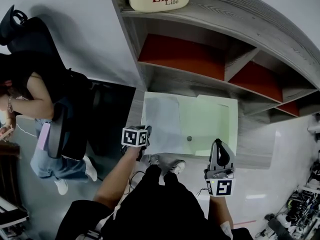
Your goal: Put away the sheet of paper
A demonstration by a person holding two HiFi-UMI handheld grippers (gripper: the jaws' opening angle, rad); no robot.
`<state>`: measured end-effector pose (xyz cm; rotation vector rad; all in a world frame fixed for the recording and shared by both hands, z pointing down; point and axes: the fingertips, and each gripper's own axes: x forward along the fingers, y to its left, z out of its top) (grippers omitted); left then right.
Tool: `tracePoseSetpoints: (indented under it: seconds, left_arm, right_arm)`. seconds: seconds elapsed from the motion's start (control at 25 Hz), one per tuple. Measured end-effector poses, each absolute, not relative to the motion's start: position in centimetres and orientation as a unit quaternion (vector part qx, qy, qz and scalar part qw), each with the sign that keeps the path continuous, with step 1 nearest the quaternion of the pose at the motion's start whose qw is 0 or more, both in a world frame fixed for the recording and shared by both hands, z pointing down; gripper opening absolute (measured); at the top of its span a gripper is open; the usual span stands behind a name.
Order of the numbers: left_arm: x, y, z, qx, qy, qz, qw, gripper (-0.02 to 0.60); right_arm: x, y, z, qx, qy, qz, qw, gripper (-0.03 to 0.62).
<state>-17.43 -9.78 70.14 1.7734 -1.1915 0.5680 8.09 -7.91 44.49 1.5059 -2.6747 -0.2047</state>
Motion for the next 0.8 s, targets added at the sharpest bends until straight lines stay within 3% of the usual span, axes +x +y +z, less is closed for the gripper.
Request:
tracePoseSetpoints:
  seconds: [0.8]
  left_arm:
    - [-13.7,-11.8,72.3,0.712,-0.479,0.264,0.440,0.008]
  right_arm:
    - [8.5,-8.9,49.8,0.482,-0.874,-0.026,0.061,0.025]
